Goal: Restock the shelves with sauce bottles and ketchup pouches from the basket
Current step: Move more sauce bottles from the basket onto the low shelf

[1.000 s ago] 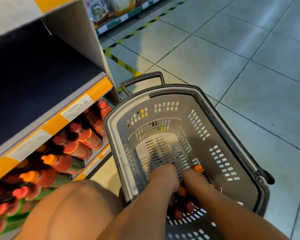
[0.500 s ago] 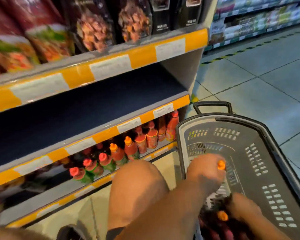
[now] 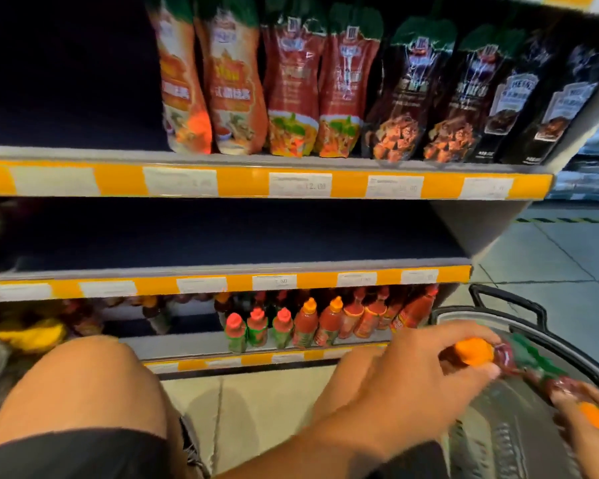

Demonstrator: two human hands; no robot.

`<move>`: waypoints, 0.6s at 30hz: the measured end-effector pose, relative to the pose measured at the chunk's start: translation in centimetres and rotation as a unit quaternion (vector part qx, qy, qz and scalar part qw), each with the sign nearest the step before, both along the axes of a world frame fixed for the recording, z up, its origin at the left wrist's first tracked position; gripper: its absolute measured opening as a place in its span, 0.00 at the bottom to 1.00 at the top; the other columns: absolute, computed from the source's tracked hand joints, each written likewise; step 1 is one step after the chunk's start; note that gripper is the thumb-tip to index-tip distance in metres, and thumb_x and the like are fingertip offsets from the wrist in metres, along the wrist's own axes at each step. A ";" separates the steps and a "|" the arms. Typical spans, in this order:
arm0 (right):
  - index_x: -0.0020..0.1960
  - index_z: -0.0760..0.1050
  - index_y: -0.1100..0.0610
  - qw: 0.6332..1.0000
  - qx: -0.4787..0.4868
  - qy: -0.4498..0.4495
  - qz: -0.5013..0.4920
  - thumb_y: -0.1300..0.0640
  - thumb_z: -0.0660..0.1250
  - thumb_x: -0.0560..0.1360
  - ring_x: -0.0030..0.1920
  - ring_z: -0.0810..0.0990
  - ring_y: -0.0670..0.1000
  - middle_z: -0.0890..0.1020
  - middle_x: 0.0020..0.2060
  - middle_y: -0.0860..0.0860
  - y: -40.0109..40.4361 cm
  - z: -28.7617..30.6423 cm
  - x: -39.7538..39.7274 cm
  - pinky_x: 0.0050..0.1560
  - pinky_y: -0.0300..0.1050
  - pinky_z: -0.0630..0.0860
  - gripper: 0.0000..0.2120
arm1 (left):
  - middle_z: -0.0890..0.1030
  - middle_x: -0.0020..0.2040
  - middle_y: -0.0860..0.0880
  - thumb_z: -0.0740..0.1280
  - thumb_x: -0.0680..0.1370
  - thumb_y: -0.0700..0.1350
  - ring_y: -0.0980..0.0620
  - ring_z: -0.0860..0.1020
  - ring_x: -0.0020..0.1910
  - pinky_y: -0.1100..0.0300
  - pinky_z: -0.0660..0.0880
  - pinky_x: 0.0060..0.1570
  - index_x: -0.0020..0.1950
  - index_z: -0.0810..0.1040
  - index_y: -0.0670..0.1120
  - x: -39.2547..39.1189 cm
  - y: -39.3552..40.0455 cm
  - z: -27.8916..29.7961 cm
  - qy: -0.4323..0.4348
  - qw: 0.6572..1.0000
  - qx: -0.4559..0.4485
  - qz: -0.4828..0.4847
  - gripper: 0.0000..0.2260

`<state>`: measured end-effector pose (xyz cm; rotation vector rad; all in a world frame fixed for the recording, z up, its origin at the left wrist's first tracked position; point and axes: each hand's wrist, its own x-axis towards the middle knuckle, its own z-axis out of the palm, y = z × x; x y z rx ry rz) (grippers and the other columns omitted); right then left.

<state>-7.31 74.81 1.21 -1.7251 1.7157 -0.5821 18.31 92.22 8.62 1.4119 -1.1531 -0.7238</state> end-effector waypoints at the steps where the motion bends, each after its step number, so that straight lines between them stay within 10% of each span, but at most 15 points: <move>1: 0.67 0.77 0.48 0.999 -0.014 -0.021 0.040 0.48 0.72 0.79 0.58 0.83 0.57 0.84 0.57 0.54 0.6 1.5 1.0 0.52 0.32 0.75 0.18 | 0.81 0.57 0.67 0.70 0.77 0.60 0.66 0.78 0.57 0.58 0.79 0.56 0.61 0.78 0.70 1.4 1.3 0.7 0.002 1.000 -0.020 0.016 0.12; 8: 0.67 0.77 0.38 0.970 -0.124 -0.096 0.184 0.45 0.73 0.77 0.54 0.85 0.55 0.86 0.53 0.47 6.5 8.7 13.7 0.55 0.56 0.81 0.19 | 0.84 0.53 0.59 0.73 0.77 0.51 0.56 0.82 0.52 0.54 0.80 0.55 0.57 0.82 0.58 11.8 10.4 4.3 -0.011 0.982 -0.102 0.162 0.10; 18: 0.59 0.80 0.35 0.890 -0.106 -0.145 0.419 0.51 0.74 0.75 0.40 0.84 0.46 0.85 0.42 0.43 18.3 8.6 30.6 0.35 0.42 0.80 0.15 | 0.84 0.49 0.55 0.74 0.78 0.51 0.50 0.84 0.45 0.49 0.83 0.43 0.60 0.82 0.56 22.4 25.1 4.3 -0.085 0.932 -0.093 0.341 0.11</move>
